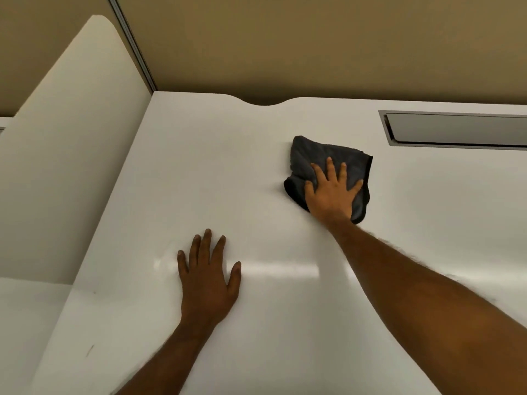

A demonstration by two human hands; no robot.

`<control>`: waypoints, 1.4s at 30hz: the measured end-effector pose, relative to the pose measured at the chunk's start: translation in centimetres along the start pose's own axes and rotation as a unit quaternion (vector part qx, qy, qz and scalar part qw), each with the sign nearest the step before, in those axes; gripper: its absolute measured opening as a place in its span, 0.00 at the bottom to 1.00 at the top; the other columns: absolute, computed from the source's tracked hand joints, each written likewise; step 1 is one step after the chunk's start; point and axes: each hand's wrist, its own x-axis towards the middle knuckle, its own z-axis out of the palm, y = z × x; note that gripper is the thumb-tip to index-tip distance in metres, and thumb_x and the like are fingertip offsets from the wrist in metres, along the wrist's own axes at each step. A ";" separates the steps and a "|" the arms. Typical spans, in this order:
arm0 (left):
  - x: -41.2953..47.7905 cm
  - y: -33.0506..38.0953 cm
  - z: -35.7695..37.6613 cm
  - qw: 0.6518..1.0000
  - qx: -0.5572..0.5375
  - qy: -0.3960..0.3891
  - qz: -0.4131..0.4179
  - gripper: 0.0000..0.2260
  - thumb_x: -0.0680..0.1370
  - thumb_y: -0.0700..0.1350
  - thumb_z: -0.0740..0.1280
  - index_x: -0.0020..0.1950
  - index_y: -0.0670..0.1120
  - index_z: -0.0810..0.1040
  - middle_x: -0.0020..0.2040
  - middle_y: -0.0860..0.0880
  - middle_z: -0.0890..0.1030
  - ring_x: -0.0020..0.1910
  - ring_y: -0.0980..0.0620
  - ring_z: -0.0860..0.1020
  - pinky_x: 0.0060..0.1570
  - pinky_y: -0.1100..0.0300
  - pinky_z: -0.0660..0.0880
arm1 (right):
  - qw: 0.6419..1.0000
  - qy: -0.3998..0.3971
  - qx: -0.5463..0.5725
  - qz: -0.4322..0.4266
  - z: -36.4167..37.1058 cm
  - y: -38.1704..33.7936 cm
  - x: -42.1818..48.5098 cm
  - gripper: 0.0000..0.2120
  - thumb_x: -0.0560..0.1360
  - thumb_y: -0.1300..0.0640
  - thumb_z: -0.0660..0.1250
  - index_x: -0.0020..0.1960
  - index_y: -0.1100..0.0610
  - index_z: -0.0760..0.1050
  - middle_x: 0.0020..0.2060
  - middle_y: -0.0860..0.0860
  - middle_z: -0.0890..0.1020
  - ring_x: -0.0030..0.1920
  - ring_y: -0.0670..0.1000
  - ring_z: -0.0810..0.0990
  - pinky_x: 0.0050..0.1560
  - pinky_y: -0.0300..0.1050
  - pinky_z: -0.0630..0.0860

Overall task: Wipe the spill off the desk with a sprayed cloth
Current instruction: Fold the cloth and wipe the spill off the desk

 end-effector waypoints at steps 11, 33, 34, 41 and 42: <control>6.7 -3.4 -0.6 0.999 0.025 0.006 0.042 0.35 0.76 0.67 0.50 0.76 0.47 0.65 0.79 0.43 0.60 0.79 0.44 0.56 0.76 0.41 0.51 | 0.998 0.005 0.017 -0.063 -0.2 0.9 -1.0 0.28 0.76 0.42 0.51 0.76 0.43 0.60 0.79 0.47 0.56 0.79 0.55 0.46 0.70 0.76 0.41; 6.6 -4.2 0.6 0.995 -0.046 0.071 0.054 0.33 0.79 0.64 0.50 0.76 0.45 0.64 0.77 0.45 0.65 0.78 0.48 0.60 0.78 0.48 0.51 | 0.995 -0.013 0.009 -0.095 -0.9 3.2 -0.5 0.23 0.79 0.41 0.55 0.74 0.39 0.63 0.79 0.46 0.55 0.79 0.58 0.46 0.68 0.79 0.41; 6.5 -4.2 0.6 0.995 -0.052 0.071 0.054 0.33 0.79 0.64 0.50 0.76 0.44 0.64 0.77 0.45 0.65 0.78 0.48 0.61 0.78 0.49 0.52 | 0.998 -0.009 0.005 -0.068 -1.5 5.4 -0.1 0.23 0.79 0.42 0.55 0.74 0.40 0.63 0.79 0.45 0.55 0.79 0.57 0.47 0.68 0.79 0.42; 6.3 -3.7 0.4 0.994 -0.049 0.087 0.053 0.31 0.79 0.63 0.51 0.75 0.45 0.66 0.77 0.44 0.65 0.77 0.46 0.60 0.77 0.47 0.55 | 0.988 0.032 0.019 0.151 -4.3 17.9 -0.7 0.26 0.79 0.50 0.53 0.77 0.43 0.56 0.79 0.48 0.55 0.79 0.58 0.47 0.67 0.81 0.42; 6.3 -3.6 0.4 0.994 -0.048 0.087 0.052 0.31 0.79 0.63 0.51 0.75 0.45 0.66 0.77 0.44 0.65 0.78 0.46 0.60 0.77 0.46 0.55 | 0.985 0.034 0.020 0.169 -4.5 18.4 -0.8 0.27 0.79 0.50 0.53 0.77 0.41 0.53 0.79 0.49 0.54 0.79 0.60 0.46 0.66 0.81 0.41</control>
